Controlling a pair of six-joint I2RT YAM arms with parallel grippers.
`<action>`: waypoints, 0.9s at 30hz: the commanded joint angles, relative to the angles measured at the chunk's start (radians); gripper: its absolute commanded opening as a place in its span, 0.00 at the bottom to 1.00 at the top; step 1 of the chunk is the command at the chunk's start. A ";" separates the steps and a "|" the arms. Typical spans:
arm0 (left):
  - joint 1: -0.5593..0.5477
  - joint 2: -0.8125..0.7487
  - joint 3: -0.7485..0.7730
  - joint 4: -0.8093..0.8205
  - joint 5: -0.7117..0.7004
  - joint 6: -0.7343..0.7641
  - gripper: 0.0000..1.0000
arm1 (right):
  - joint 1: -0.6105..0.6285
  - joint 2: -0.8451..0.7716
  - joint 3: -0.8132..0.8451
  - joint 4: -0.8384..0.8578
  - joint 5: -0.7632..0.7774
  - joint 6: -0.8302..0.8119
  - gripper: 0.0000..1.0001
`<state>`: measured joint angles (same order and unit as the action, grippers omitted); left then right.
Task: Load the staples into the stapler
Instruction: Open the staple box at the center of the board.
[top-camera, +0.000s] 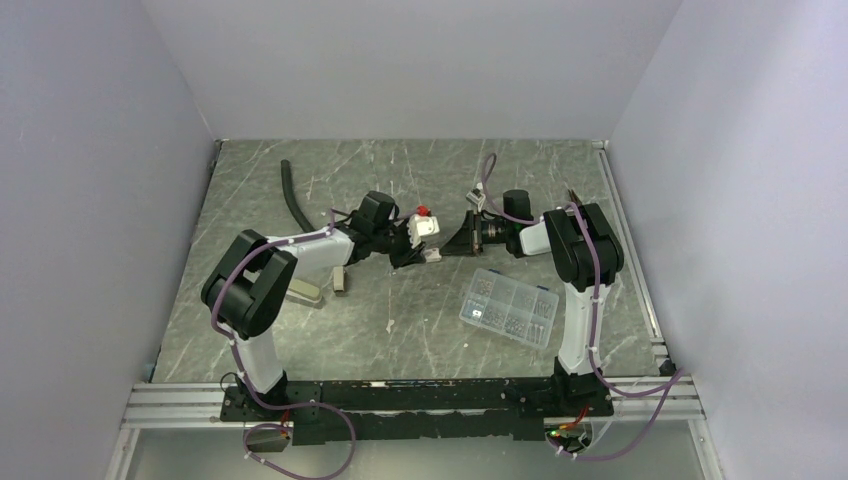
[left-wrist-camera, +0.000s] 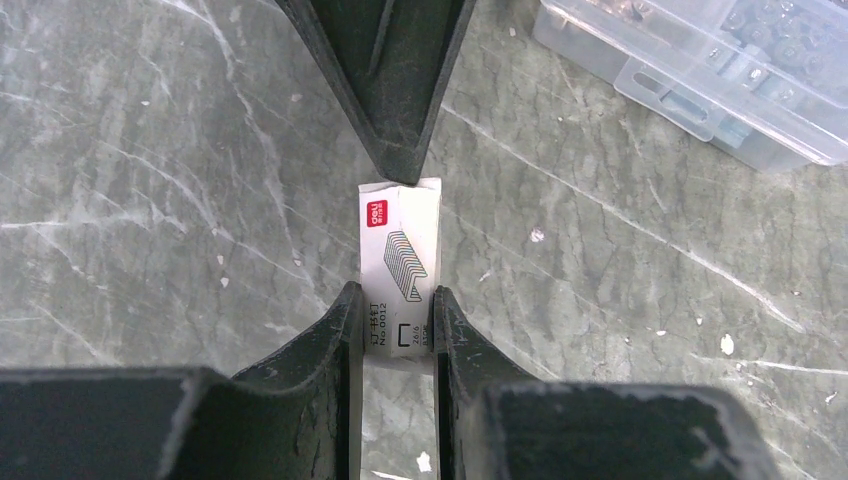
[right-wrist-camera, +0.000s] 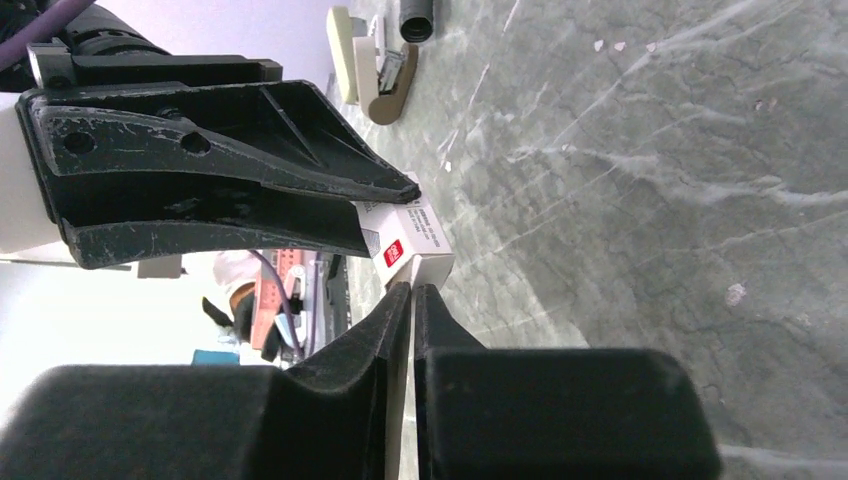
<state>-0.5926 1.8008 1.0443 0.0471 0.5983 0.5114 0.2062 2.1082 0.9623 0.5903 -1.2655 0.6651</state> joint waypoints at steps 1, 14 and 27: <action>-0.002 -0.056 -0.011 0.073 0.069 0.002 0.03 | -0.001 -0.015 0.037 -0.139 0.036 -0.156 0.07; -0.001 -0.063 -0.036 0.098 0.080 0.001 0.03 | 0.000 -0.033 0.078 -0.321 0.085 -0.293 0.00; 0.000 -0.055 -0.029 0.082 0.064 0.022 0.03 | -0.072 -0.089 0.012 -0.127 0.029 -0.143 0.46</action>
<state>-0.5922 1.7813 1.0138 0.1085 0.6411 0.5167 0.1432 2.0941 0.9951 0.3428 -1.1919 0.4736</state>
